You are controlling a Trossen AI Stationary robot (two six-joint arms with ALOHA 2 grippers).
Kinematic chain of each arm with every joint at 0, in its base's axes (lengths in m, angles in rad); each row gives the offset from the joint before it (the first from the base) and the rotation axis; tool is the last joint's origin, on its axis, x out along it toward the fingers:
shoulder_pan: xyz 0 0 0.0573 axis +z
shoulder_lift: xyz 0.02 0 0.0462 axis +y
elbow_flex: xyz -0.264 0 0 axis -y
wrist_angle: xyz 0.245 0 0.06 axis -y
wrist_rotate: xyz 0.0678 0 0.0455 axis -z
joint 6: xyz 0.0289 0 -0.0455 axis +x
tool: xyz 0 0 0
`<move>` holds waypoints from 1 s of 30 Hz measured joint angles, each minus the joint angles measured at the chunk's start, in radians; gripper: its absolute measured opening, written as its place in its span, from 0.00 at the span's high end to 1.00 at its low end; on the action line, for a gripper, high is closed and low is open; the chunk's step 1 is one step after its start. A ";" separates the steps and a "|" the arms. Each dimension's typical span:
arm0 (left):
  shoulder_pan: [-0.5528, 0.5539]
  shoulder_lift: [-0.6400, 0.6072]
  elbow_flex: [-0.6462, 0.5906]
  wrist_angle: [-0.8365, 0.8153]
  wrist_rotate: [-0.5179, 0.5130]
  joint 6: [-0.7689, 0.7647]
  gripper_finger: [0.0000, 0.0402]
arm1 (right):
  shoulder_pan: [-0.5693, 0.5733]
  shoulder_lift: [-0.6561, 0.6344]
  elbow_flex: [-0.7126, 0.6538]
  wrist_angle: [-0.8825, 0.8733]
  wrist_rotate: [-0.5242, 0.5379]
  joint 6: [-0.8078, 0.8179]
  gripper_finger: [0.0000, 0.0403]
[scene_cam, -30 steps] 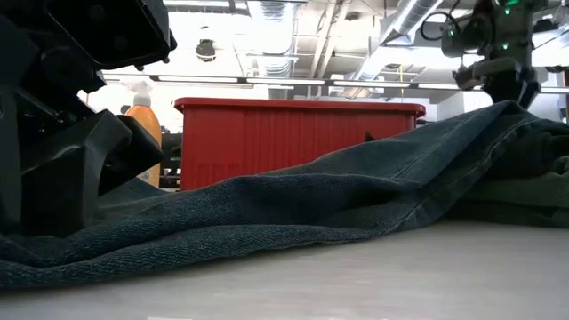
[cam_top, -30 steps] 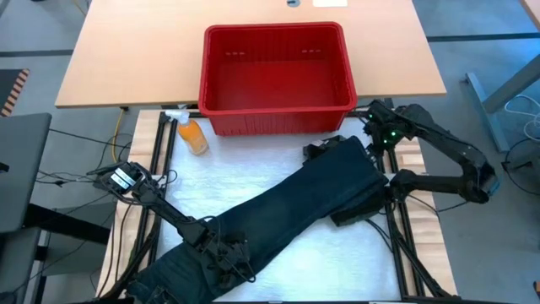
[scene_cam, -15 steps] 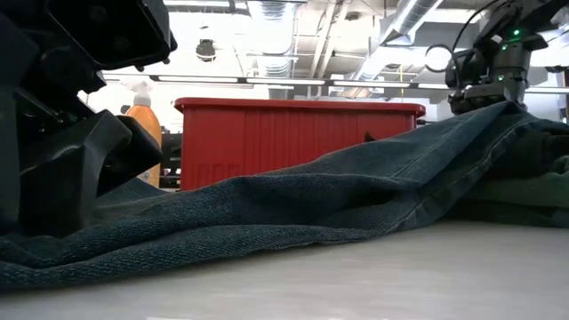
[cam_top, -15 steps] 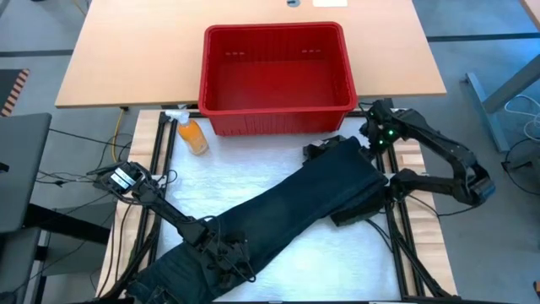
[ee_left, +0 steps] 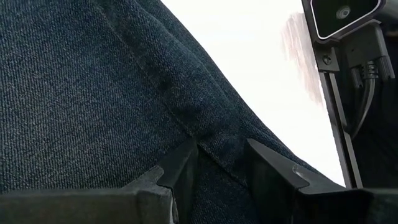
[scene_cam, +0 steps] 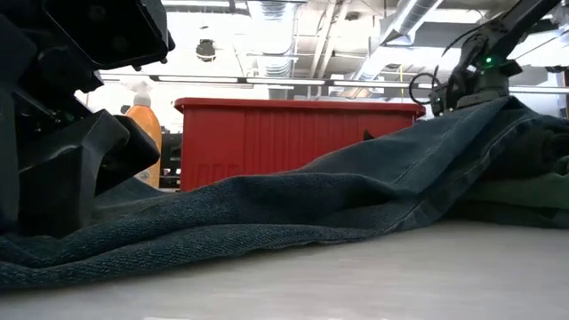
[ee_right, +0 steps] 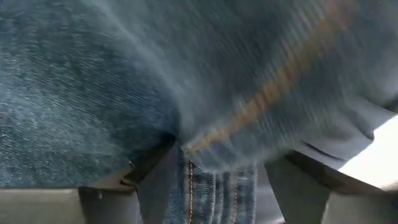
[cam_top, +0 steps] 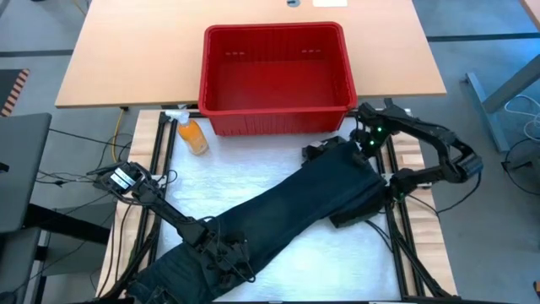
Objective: Fold laundry
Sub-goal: Fold the dark blue jeans
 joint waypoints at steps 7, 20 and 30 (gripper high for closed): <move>0.000 0.000 0.000 -0.031 0.001 0.000 0.68 | 0.064 0.026 0.039 -0.049 -0.126 -0.151 0.52; 0.040 -0.001 0.000 -0.040 0.015 0.049 0.68 | 0.129 -0.144 0.342 -0.352 -0.222 -0.164 0.95; 0.056 0.001 -0.002 0.053 -0.128 0.128 0.68 | 0.253 -0.316 0.571 -0.334 -0.312 -0.006 0.95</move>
